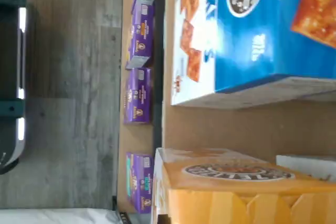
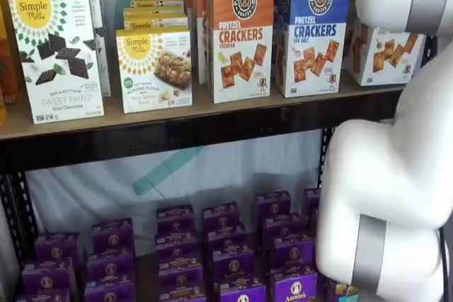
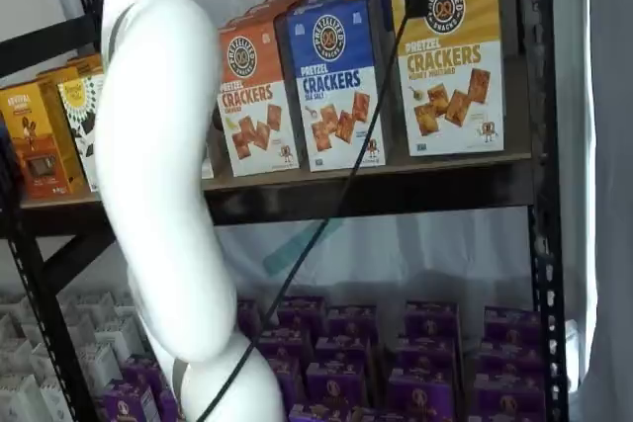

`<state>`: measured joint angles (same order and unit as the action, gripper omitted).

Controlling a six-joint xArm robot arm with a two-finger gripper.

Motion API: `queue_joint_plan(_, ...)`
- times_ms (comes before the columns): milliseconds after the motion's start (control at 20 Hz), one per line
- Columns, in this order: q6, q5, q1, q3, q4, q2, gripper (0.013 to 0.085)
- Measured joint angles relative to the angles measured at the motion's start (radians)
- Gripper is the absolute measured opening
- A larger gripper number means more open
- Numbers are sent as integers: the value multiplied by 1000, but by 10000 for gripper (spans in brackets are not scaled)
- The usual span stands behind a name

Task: Retrieve the yellow and white box located on the top shelf, the sixth one from the left

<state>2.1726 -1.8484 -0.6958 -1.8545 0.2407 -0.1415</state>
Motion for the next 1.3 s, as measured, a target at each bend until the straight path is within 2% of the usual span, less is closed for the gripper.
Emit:
queue_joint_plan(300, 36, -39, -30, 57, -26, -68, 610)
queue_joint_plan(550, 48, -44, -37, 134, -35, -135, 610)
queue_joint_plan(1300, 21, -43, 10, 320, -80, -308, 610)
